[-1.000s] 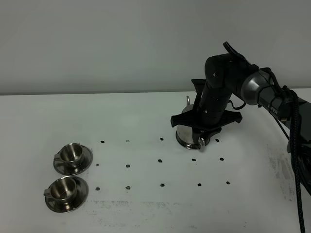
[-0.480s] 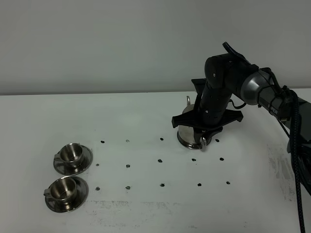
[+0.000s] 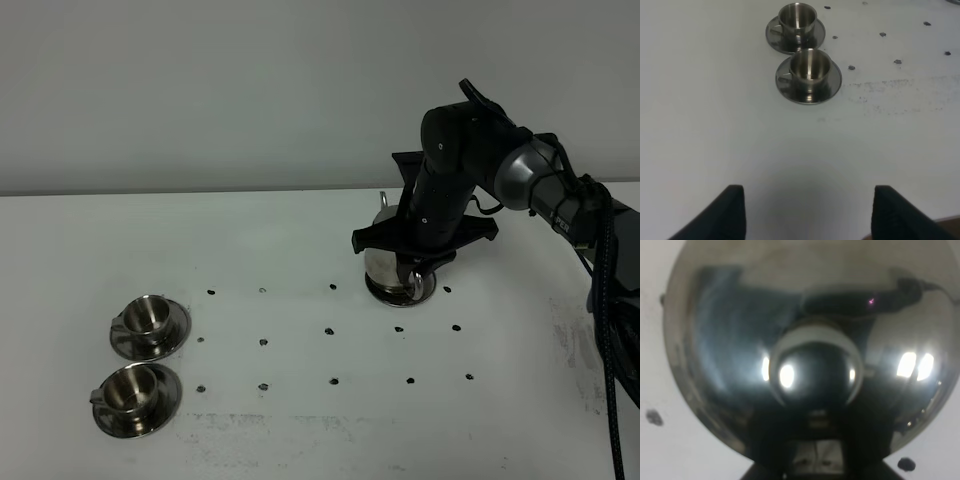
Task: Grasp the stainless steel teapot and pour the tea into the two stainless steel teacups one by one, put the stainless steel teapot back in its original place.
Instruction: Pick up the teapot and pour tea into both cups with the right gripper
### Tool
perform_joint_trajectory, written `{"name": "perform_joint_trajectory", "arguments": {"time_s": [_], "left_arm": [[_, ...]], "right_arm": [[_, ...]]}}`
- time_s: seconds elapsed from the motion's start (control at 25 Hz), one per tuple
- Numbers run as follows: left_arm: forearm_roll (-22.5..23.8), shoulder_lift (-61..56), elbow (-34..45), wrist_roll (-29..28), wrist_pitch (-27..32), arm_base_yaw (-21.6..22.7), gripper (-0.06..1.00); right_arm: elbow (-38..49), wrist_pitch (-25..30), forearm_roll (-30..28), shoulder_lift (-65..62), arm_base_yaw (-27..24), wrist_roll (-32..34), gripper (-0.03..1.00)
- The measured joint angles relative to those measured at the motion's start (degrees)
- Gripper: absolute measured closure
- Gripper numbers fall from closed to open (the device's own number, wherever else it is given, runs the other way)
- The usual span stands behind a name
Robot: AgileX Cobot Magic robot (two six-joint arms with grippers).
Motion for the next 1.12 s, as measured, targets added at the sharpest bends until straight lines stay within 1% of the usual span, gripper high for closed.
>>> {"name": "perform_joint_trajectory", "arguments": {"time_s": [0.36, 0.64, 0.76, 0.92, 1.12], "left_arm": [[0.00, 0.00, 0.00, 0.00, 0.00, 0.00, 0.40], [0.00, 0.00, 0.00, 0.00, 0.00, 0.00, 0.40], [0.00, 0.00, 0.00, 0.00, 0.00, 0.00, 0.40], [0.00, 0.00, 0.00, 0.00, 0.00, 0.00, 0.40], [0.00, 0.00, 0.00, 0.00, 0.00, 0.00, 0.40]], "right_arm": [[-0.86, 0.15, 0.22, 0.00, 0.00, -1.13, 0.79], [-0.86, 0.33, 3.29, -2.32, 0.00, -2.99, 0.79], [-0.86, 0.36, 3.44, -4.76, 0.16, -3.53, 0.79], [-0.86, 0.43, 3.34, -8.18, 1.40, -4.30, 0.79], [-0.86, 0.48, 3.34, -11.19, 4.46, -5.21, 0.79]]}}
